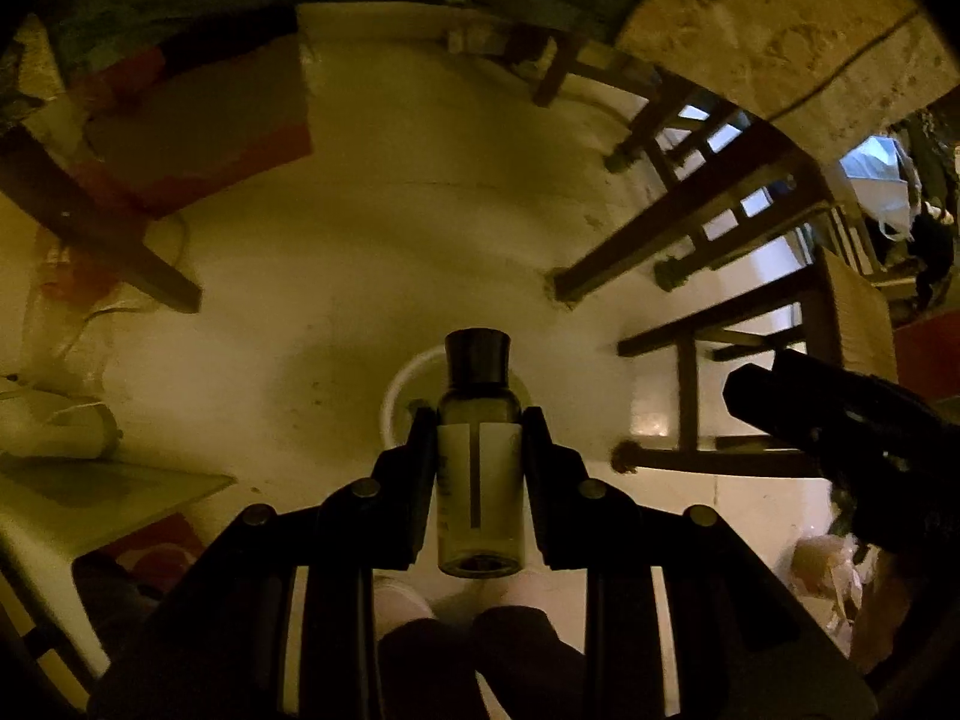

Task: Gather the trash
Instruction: 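Open the right gripper to drop the bottle into the bin, then raise both tools back toward the table, then grasp the white paper strip with the right gripper while the left grasps the plastic bag, then lift the paper strip and plastic bag and carry both toward the bin, then open the left gripper to drop the bag into the bin while the right drops the paper strip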

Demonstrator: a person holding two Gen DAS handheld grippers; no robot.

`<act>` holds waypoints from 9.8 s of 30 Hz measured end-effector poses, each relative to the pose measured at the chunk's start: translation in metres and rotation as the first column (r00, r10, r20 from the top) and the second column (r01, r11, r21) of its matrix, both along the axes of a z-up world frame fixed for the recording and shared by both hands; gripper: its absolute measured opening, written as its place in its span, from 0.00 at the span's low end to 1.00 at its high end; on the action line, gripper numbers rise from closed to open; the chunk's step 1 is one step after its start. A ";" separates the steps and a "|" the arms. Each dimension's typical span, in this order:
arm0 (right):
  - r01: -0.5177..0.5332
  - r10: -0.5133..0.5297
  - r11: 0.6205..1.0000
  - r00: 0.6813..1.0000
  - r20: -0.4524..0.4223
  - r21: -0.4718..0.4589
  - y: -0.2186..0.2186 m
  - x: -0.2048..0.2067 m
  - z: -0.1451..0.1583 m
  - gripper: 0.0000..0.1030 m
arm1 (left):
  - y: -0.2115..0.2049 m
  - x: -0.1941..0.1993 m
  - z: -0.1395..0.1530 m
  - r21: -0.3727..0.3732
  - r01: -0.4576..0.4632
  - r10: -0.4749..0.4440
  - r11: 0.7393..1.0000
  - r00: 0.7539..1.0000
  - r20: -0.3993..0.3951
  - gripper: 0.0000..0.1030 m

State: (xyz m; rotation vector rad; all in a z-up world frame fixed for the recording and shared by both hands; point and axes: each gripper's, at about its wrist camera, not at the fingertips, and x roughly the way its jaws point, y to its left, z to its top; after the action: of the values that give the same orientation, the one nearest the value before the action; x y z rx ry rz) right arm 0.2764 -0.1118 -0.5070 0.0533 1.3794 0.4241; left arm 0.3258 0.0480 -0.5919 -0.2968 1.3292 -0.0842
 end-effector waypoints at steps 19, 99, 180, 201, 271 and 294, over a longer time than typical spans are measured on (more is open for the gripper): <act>0.049 -0.047 0.999 0.996 0.075 -0.019 -0.009 -0.002 0.110 0.63 | 0.003 -0.012 0.132 0.065 0.012 -0.017 0.998 0.997 0.070 0.46; -0.040 0.023 0.999 0.844 0.535 0.021 0.053 0.222 0.421 0.86 | 0.122 0.220 0.524 0.162 -0.349 0.172 0.923 0.752 0.637 0.97; -0.074 -0.017 0.990 0.793 0.609 0.124 -0.027 0.213 0.454 0.46 | 0.031 0.189 0.541 0.111 -0.321 0.180 0.941 0.748 0.638 0.26; -0.011 -0.119 0.982 0.739 0.663 0.189 -0.022 0.065 0.492 0.46 | 0.031 0.024 0.577 0.128 -0.216 0.056 0.968 0.682 0.729 0.26; -0.149 0.151 0.986 0.988 0.020 -0.081 0.015 -0.046 -0.004 0.59 | 0.026 -0.040 -0.022 0.148 -0.141 0.151 0.979 0.987 -0.062 0.26; -0.073 0.072 0.995 0.997 -0.012 -0.074 -0.011 -0.030 0.011 0.59 | -0.014 -0.013 -0.035 0.081 -0.075 0.087 0.994 0.985 -0.149 0.60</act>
State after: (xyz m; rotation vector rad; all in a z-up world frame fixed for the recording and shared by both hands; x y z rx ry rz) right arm 0.2468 -0.1232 -0.4960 -0.0565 1.4079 0.4326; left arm 0.3131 0.0339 -0.6271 -0.2975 1.4666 0.0582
